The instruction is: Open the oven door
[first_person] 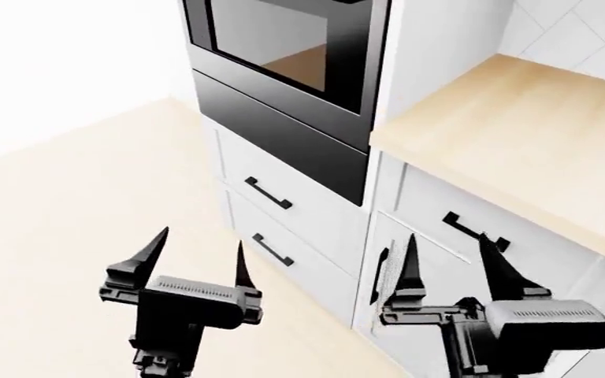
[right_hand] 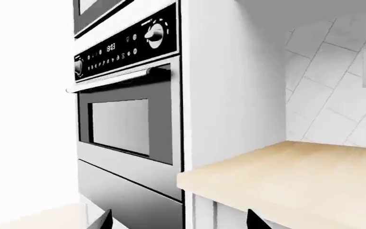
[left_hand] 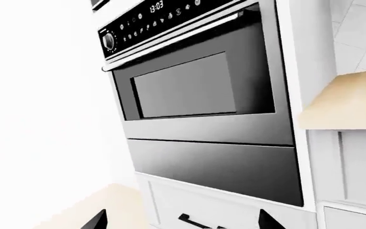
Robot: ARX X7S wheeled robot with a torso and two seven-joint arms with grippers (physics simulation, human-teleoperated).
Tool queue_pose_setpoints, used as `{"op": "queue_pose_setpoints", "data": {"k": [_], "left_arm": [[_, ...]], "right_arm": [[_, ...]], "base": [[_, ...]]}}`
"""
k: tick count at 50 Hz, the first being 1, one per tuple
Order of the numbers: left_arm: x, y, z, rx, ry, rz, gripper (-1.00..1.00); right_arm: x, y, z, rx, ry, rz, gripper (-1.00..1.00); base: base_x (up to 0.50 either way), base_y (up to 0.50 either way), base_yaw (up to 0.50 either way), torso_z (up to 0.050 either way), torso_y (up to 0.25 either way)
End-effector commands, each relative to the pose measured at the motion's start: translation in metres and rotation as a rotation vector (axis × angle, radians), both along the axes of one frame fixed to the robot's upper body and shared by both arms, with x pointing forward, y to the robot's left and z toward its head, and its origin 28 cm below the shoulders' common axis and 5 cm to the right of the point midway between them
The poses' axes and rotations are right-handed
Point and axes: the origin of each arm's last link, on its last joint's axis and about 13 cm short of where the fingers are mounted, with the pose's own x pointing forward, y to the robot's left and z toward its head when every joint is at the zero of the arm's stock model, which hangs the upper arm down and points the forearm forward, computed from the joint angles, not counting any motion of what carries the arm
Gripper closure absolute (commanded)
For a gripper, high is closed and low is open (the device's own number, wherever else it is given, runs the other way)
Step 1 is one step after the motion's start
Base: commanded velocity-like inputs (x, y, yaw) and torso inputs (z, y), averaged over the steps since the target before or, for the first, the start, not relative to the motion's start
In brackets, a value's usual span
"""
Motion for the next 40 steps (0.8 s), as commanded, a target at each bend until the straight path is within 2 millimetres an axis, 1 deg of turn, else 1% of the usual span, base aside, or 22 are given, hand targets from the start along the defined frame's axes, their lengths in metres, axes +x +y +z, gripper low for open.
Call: {"op": "queue_pose_setpoints", "data": {"k": [1,4,8,11,16,25,35,40], "left_arm": [[-0.016,-0.004,0.088,0.151,-0.215,0.026,-1.00],[-0.015,-0.005,0.096,0.177,-0.234,0.027,-1.00],[-0.018,-0.006,0.103,0.193,-0.253,0.026,-1.00],[-0.020,-0.006,0.103,0.192,-0.252,0.025,-1.00],[-0.022,-0.006,0.106,0.209,-0.252,0.035,-1.00],[-0.029,-0.009,0.111,0.220,-0.252,0.039,-1.00],[-0.025,-0.007,0.108,0.210,-0.244,0.034,-1.00],[-0.024,-0.008,0.106,0.206,-0.241,0.029,-1.00]], "right_arm": [[-0.024,-0.022,0.089,0.115,-0.268,-0.048,-1.00],[-0.035,-0.030,0.101,0.141,-0.295,-0.051,-1.00],[-0.042,-0.035,0.109,0.172,-0.313,-0.055,-1.00],[-0.044,-0.036,0.112,0.183,-0.317,-0.057,-1.00],[-0.041,-0.036,0.117,0.172,-0.312,-0.060,-1.00],[-0.041,-0.036,0.118,0.170,-0.302,-0.045,-1.00],[-0.037,-0.034,0.112,0.165,-0.265,-0.035,-1.00],[-0.038,-0.035,0.111,0.168,-0.262,-0.033,-1.00]], "base": [[0.00,0.00,0.00,0.000,0.000],[0.00,0.00,0.00,0.000,0.000],[0.00,0.00,0.00,0.000,0.000],[0.00,0.00,0.00,0.000,0.000],[0.00,0.00,0.00,0.000,0.000],[0.17,0.16,0.00,0.000,0.000],[0.26,0.25,0.00,0.000,0.000],[0.30,0.29,0.00,0.000,0.000]]}}
